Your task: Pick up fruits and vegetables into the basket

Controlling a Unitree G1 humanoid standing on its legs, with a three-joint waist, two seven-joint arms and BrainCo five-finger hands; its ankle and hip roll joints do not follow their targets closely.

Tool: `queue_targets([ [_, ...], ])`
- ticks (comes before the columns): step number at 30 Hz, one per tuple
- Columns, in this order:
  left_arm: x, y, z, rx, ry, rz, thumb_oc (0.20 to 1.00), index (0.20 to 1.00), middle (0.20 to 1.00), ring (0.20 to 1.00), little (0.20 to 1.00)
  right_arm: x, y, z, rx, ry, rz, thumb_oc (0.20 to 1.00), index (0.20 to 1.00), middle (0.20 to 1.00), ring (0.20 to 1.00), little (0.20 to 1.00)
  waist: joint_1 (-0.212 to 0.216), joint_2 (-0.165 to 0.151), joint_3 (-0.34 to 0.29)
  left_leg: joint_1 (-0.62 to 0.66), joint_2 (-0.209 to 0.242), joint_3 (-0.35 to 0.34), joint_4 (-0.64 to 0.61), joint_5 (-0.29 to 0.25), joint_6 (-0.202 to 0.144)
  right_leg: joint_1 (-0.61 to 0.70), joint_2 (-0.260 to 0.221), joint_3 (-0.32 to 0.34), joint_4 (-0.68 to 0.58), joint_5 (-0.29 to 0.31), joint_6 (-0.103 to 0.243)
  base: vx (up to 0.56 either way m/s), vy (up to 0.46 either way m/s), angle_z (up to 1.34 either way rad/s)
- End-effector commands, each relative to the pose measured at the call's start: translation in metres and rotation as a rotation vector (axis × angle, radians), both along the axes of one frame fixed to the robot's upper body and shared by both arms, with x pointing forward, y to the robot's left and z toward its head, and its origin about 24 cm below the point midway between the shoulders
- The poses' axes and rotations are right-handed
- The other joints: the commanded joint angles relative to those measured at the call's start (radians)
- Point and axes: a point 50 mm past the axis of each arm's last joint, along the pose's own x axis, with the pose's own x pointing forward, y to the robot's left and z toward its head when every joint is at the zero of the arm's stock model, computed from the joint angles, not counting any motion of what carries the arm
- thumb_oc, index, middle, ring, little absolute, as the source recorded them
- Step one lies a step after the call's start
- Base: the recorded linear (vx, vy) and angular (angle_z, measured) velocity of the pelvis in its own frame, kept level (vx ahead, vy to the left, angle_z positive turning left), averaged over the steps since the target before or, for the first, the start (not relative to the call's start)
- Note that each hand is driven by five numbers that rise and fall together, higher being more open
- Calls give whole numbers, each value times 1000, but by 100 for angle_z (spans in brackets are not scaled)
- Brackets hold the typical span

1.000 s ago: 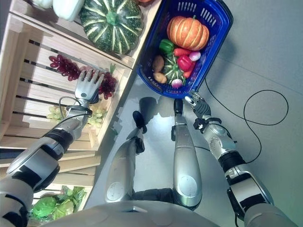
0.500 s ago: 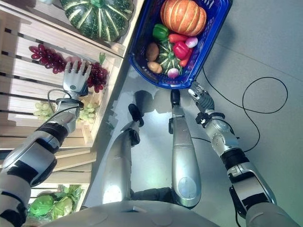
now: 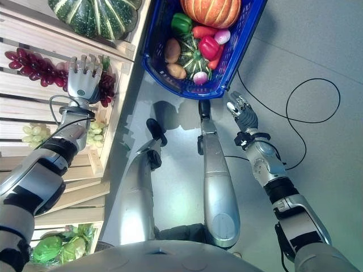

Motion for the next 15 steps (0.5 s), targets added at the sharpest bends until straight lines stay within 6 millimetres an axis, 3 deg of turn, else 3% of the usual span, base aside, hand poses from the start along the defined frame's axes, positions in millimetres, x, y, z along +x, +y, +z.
queue_targets([
  [1,-10,32,3,31,14,130,1000,1000,1000,1000,1000,-11,4,4,52,-64,14,1000,1000,1000,1000,1000,-5,-14,-28,-49,-34,-21,-8,42,-26,-13,56,-13,123,-93,37,0,0,0],
  [15,-18,52,-16,-77,129,346,1000,1000,1000,1000,1000,-10,10,9,82,-95,25,1000,1000,1000,1000,1000,-8,-32,-28,-82,-29,-30,4,46,-30,-40,59,-17,131,-90,38,-1,-2,-1],
])
